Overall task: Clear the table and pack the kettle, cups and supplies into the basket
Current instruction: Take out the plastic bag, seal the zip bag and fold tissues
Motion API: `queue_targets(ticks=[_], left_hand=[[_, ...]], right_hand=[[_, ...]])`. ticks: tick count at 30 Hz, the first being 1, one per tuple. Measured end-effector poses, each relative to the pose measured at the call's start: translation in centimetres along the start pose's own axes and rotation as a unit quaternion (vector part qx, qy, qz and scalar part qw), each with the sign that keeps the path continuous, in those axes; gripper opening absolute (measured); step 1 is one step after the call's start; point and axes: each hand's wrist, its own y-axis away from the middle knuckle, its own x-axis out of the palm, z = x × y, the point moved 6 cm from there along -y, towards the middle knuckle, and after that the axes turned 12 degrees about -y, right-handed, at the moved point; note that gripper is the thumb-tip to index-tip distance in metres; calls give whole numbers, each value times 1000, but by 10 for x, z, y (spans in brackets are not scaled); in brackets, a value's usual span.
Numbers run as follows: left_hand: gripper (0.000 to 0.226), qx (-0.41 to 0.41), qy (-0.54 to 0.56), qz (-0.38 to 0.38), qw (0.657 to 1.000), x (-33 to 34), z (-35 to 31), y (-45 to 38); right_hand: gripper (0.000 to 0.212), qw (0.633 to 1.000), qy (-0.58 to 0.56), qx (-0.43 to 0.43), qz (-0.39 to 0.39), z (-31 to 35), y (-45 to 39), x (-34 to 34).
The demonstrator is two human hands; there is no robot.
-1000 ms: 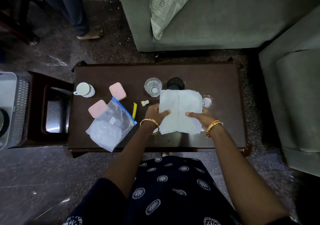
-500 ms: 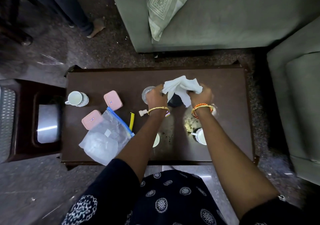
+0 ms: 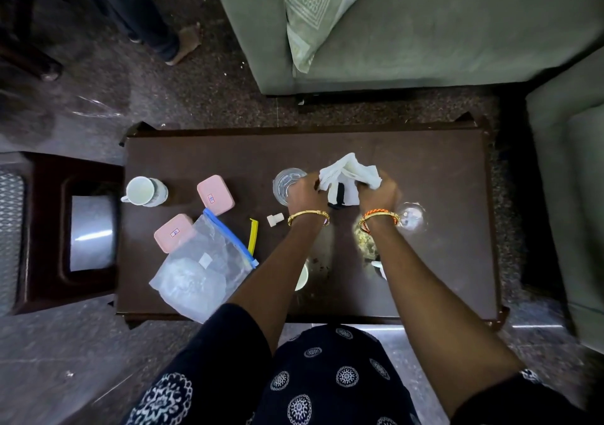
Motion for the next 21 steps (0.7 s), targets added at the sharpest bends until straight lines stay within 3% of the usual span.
queue_targets(ticks=[5,10,21], left_hand=[[25,34,-21,-15,999,-1,-2,2],[29,62,-25,-82,994,-6,-3,11],[26,49,-147,-46,987,12,-10,4]], right_hand=[[23,999,21,-1,39,-11,0,7],[18,998,27,-54,0,-6,3,-2],[27,995,93,-41,7,-19,-2,4]])
